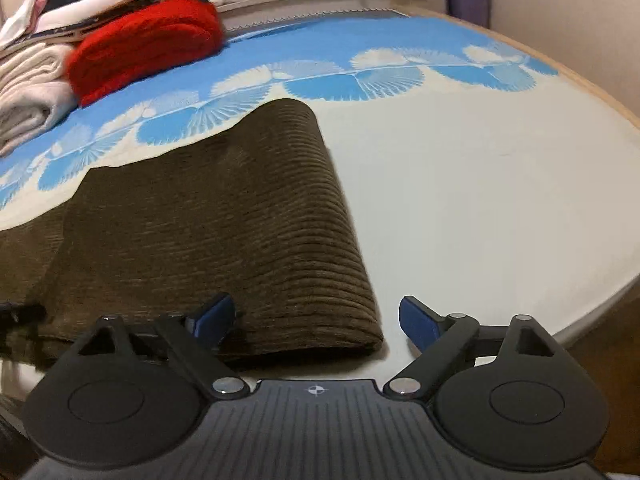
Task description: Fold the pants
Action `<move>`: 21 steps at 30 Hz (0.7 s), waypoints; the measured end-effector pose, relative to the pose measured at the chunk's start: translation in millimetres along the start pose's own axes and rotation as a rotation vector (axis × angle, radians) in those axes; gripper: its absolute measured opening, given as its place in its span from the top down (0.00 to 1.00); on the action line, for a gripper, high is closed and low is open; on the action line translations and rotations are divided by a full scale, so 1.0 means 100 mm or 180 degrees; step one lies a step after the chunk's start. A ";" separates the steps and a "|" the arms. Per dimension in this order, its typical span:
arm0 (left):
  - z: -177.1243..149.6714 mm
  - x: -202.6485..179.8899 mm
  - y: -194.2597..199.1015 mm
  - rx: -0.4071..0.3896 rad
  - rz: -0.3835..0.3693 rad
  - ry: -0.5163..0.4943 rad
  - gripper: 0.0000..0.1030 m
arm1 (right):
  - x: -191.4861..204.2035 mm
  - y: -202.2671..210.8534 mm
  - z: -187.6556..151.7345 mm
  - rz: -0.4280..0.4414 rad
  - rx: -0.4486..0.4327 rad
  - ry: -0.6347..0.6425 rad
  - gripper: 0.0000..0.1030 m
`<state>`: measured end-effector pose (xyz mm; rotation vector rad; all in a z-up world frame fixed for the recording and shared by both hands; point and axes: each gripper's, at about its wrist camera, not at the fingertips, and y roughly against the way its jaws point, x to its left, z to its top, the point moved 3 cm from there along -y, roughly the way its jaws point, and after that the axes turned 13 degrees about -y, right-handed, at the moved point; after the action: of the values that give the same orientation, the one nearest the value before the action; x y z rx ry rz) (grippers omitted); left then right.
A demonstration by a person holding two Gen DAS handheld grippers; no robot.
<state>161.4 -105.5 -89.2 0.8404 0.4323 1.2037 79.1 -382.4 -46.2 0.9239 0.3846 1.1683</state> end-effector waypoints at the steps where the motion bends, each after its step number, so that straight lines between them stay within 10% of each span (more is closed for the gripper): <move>1: -0.05 0.02 0.07 -0.0026 -0.0026 0.0072 0.14 | 0.00 -0.05 -0.03 -0.0006 0.0047 -0.0037 0.12; 11: -0.08 0.77 0.57 -0.0132 -0.0006 0.0584 0.09 | -0.41 -0.10 0.08 0.0462 0.0241 -0.1561 0.04; 21: -0.56 2.40 0.76 -0.0218 0.0653 0.1940 0.09 | -0.10 -0.15 -0.07 0.0001 -0.0441 -0.1873 0.10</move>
<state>153.3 146.2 -35.5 0.4507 0.8050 1.6568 79.5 -390.2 -64.2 1.0928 -0.1702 0.8589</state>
